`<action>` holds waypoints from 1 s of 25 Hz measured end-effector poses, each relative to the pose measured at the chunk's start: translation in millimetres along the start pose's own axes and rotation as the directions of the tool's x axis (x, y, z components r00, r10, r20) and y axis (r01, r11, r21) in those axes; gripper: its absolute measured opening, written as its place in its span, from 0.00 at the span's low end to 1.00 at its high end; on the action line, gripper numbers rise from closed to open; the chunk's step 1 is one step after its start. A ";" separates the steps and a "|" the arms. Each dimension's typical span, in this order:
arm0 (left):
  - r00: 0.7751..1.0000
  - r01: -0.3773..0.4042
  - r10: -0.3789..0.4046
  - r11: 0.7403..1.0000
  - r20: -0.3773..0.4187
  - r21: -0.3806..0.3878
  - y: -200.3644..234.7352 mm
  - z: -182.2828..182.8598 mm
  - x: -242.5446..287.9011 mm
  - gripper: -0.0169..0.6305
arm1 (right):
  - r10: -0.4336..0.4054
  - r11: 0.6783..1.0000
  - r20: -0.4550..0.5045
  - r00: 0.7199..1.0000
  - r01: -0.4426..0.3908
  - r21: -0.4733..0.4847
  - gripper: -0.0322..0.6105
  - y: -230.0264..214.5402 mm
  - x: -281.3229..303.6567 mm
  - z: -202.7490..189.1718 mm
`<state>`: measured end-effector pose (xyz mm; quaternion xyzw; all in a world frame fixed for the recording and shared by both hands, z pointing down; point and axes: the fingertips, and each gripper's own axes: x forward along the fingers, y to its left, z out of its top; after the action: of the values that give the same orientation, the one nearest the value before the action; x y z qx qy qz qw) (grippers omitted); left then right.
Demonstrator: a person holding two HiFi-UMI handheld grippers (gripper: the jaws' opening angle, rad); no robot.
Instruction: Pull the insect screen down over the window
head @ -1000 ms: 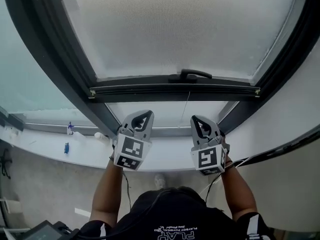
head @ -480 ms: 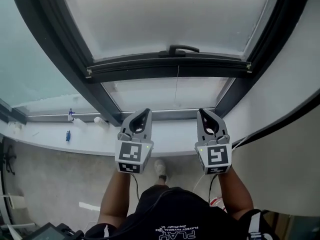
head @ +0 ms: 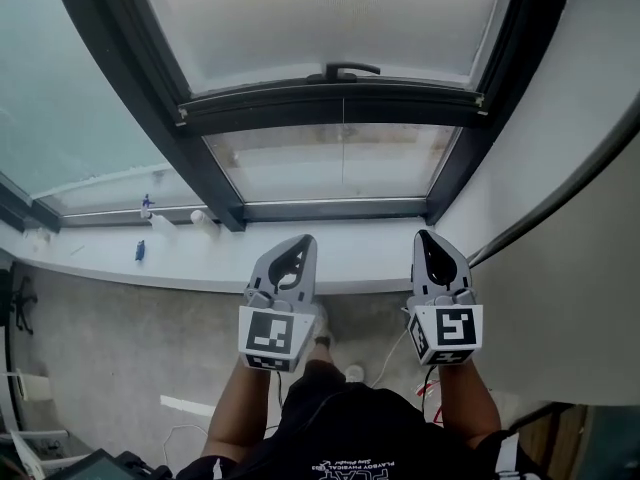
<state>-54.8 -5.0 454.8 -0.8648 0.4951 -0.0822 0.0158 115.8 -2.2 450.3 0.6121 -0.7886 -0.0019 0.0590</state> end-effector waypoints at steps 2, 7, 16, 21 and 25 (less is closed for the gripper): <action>0.999 -0.048 0.048 0.999 0.002 -0.026 2.2 3.2 -13.5 0.03 | -0.004 1.000 0.015 1.000 0.004 0.006 0.06 2.3 -14.1 3.7; 0.990 -0.141 0.142 0.988 0.019 -0.058 4.2 8.9 -50.3 0.03 | -0.007 1.000 0.026 1.000 0.007 -0.004 0.06 12.0 -45.4 -2.6; 0.990 -0.138 0.140 0.989 0.025 -0.061 5.8 2.7 -83.0 0.03 | -0.059 0.998 0.017 0.998 0.059 -0.005 0.05 24.1 -72.9 -10.5; 0.989 -0.133 0.134 0.991 0.054 -0.022 4.7 12.5 -85.7 0.03 | -0.049 0.998 0.024 0.999 0.050 -0.032 0.05 38.1 -80.1 -5.9; 0.991 -0.123 0.124 0.992 0.053 -0.020 -3.9 10.0 -88.7 0.03 | -0.029 0.999 0.026 0.999 0.030 -0.041 0.05 45.7 -83.8 -7.6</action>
<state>-93.8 72.6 434.2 -0.8346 0.5476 -0.0533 0.0269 92.9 90.7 453.7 0.6221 -0.7800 -0.0269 0.0617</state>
